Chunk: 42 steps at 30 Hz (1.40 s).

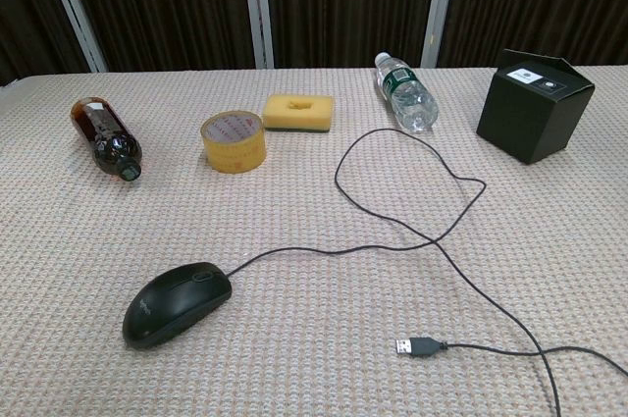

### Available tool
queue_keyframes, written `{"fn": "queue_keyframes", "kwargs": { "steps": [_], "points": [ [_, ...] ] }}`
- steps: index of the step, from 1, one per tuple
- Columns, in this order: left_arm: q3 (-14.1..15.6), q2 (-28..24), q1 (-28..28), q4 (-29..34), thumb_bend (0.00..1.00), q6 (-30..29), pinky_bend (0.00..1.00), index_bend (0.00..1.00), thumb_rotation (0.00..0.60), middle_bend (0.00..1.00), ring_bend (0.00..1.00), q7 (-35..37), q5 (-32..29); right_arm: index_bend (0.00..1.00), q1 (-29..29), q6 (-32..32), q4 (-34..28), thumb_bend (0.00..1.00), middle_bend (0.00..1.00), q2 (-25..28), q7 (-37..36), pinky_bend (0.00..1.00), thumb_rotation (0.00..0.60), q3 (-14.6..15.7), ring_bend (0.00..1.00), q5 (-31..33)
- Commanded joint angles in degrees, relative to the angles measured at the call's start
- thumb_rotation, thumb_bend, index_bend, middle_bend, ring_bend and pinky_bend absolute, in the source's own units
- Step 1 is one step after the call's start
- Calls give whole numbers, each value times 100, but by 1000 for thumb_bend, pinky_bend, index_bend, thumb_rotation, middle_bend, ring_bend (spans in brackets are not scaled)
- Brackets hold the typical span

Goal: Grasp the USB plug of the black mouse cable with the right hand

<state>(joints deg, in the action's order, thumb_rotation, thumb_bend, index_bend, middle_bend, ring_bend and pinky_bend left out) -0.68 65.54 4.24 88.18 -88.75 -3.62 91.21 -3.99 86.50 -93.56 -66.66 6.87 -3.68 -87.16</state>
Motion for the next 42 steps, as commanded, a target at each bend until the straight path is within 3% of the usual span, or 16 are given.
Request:
{"fn": "queue_keyframes", "kwargs": {
  "steps": [1,21,28,35,42],
  "points": [
    [-3,-21,-2,36,45,32,0,0,600,0,0,0,-45,23,5,5,7,12,0,4,-4,0,600,5,0,-3],
    [38,-53,-16,105,35,71,0,0,600,0,0,-54,-40,24,20,-27,-88,12,0,74,-81,0,600,35,0,-10],
    [44,-40,-9,131,35,89,0,0,600,0,0,-101,-36,36,-39,-139,-96,9,0,189,-539,0,600,140,0,-221],
    [41,-41,-13,156,37,114,0,0,600,0,0,-91,-77,143,-341,-396,-240,10,19,350,-1472,0,600,348,0,-884],
    [29,-18,-8,156,35,125,0,0,600,0,0,-151,-99,262,-928,-1068,-598,10,86,279,-1819,0,600,447,0,-1378]
  ]
}}
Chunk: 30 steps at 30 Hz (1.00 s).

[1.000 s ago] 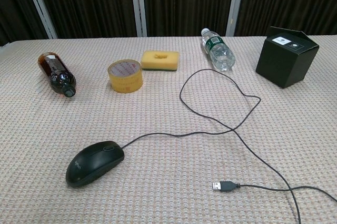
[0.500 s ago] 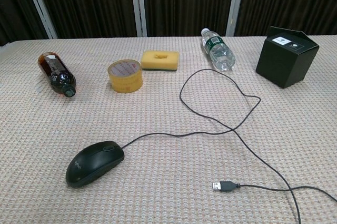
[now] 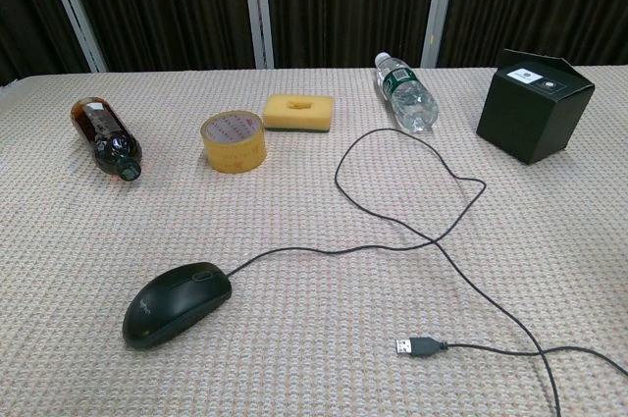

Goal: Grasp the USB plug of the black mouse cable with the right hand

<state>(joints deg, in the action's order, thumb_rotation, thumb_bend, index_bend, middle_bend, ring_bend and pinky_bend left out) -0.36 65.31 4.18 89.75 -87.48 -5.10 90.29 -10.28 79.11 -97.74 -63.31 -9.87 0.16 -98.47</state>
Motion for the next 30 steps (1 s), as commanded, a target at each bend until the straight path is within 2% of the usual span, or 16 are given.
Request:
{"fn": "queue_keyframes", "kwargs": {
  "steps": [1,5,10,18,24,30],
  "points": [
    [-7,7,-2,-1,36,0,0,0,600,0,0,-2,-15,300,-385,-435,-215,11,99,-92,-138,0,600,74,0,-304],
    [-11,6,4,-5,34,36,0,0,600,0,0,16,-54,409,-610,-783,-400,53,147,-355,225,0,600,57,0,-328],
    [0,-24,3,2,36,52,0,0,600,0,0,71,-56,463,-806,-1290,-727,70,166,-746,834,0,600,39,0,-52],
    [23,-53,-11,-7,36,29,0,0,600,0,0,151,-15,475,-1024,-2001,-927,73,169,-1482,1912,0,600,-53,0,831],
    [34,-65,-2,2,36,73,0,0,600,0,0,178,-28,476,-1126,-2175,-831,83,173,-2026,2608,0,600,-164,0,1450],
    [36,-72,-3,8,35,87,0,0,600,0,0,201,-44,478,-1216,-2215,-702,143,173,-2408,3112,0,600,-286,0,2066]
  ]
}}
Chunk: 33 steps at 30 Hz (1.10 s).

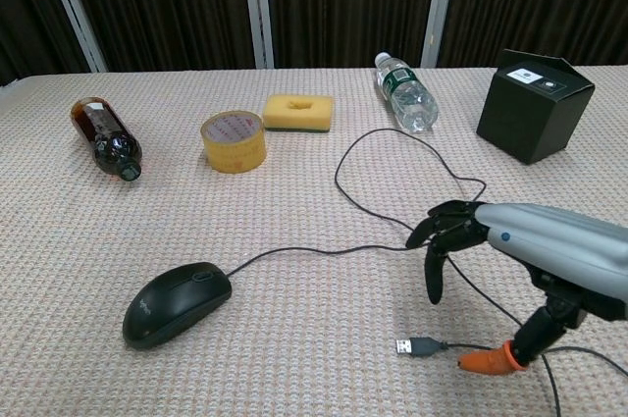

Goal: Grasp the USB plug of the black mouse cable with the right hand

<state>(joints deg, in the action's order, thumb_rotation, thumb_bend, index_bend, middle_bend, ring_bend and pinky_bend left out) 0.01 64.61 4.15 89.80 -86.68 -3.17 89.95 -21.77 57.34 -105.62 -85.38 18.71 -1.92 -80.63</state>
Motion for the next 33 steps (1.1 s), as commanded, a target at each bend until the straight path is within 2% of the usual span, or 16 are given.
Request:
{"fn": "queue_keyframes", "kwargs": {
  "steps": [1,6,18,33],
  "points": [
    [-2,-5,-1,7,35,9,0,0,600,0,0,12,-16,480,-82,-33,108,150,173,-248,330,0,600,-89,0,365],
    [-3,-11,1,20,36,30,0,0,600,0,0,32,-38,499,-130,16,250,184,178,-458,549,0,600,-121,0,674],
    [-10,-23,9,41,35,74,0,0,600,0,0,46,-84,495,-205,149,647,185,185,-906,834,0,600,-111,0,1149],
    [-15,-36,10,73,36,112,0,0,600,0,0,65,-133,532,-217,276,1017,202,195,-1247,754,0,600,-27,0,1321]
  ]
}}
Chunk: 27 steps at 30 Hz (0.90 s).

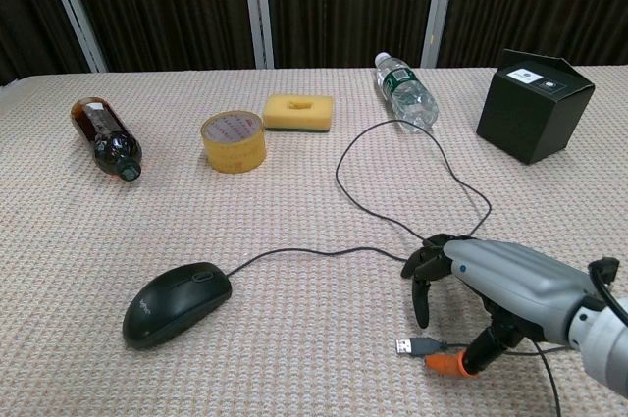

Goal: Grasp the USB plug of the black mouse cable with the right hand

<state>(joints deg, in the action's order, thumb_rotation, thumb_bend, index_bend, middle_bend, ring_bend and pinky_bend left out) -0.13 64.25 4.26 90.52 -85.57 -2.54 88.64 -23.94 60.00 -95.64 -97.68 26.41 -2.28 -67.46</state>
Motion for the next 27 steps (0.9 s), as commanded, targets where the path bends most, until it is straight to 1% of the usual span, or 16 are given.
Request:
{"fn": "queue_keyframes", "kwargs": {
  "steps": [1,12,16,27],
  "points": [
    [-2,-1,1,2,36,3,0,0,600,0,0,5,-4,534,-1,16,31,203,196,-26,-20,0,600,17,0,6],
    [-9,-13,3,22,36,26,0,0,600,0,0,37,-38,537,3,69,175,214,202,-136,-36,0,600,66,0,85],
    [-11,-13,2,26,36,23,0,0,600,0,0,44,-40,543,5,72,228,255,207,-188,-42,0,600,86,0,111],
    [-15,-25,3,44,37,49,0,0,600,0,0,72,-72,591,47,119,298,329,237,-230,-141,0,600,171,0,61]
  ]
}}
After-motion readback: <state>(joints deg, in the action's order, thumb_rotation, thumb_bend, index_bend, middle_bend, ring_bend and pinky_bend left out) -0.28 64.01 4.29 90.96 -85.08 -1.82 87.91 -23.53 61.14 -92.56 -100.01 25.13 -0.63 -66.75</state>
